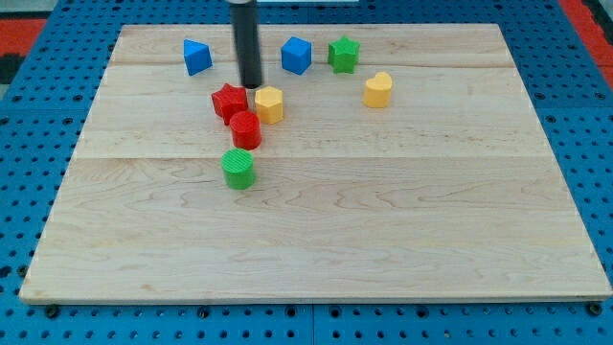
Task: Place the yellow hexagon at the left side of the yellow heart
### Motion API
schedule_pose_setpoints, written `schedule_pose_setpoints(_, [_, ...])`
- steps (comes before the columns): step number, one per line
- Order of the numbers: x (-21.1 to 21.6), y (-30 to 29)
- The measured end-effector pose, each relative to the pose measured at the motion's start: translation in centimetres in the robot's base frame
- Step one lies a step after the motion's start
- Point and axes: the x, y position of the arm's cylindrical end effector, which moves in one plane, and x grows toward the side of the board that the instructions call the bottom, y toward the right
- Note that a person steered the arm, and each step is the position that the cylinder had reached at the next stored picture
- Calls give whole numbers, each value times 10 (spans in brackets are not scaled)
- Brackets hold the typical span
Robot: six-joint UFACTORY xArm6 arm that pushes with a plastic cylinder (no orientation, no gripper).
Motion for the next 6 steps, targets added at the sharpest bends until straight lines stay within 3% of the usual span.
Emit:
schedule_pose_setpoints(1, [39, -1])
schedule_pose_setpoints(2, [52, 44])
schedule_pose_setpoints(4, [22, 152])
schedule_pose_setpoints(5, [3, 131])
schedule_pose_setpoints(6, [-27, 195])
